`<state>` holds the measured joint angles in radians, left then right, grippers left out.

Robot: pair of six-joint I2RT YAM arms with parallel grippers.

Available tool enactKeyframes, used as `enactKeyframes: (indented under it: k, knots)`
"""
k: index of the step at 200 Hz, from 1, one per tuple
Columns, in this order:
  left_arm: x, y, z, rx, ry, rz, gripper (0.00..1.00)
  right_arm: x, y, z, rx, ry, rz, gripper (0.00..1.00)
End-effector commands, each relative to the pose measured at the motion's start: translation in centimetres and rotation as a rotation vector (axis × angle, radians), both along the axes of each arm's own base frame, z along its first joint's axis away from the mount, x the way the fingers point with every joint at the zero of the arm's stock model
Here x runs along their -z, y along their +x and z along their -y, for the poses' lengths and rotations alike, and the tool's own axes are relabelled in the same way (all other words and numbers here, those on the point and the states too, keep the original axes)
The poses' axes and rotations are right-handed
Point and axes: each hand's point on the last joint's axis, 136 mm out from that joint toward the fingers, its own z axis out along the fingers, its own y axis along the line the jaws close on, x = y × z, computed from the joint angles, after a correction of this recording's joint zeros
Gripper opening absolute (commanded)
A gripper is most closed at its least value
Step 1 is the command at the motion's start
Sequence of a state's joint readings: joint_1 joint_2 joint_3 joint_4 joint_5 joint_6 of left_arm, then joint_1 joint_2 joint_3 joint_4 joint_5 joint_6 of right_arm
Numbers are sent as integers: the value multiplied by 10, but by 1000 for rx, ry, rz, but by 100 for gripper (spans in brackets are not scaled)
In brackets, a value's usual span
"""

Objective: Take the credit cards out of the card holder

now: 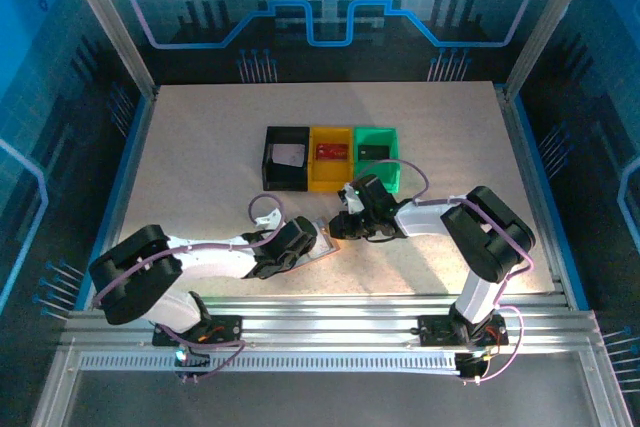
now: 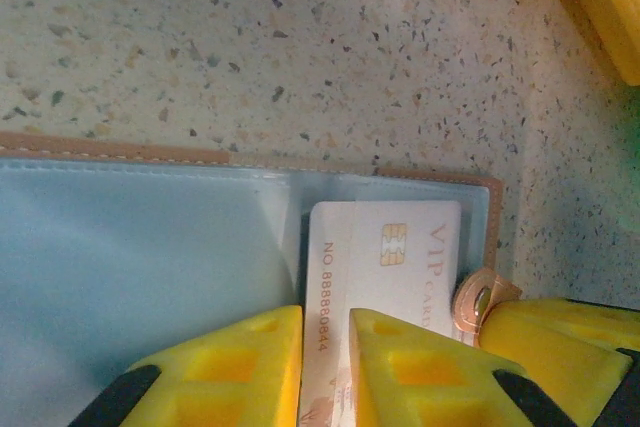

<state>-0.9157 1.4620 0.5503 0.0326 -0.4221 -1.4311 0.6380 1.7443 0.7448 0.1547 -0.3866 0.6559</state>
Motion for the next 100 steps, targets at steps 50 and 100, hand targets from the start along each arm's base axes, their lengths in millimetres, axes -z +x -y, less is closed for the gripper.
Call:
enactKeyframes:
  k: [50,100]
  knots:
    - [0,5,13,40,-20,34,19,33,-14,19,35,-70,-95,12]
    - [-3,6,12,38,-45,65,12,36,-15,20,39,-66,-104,12]
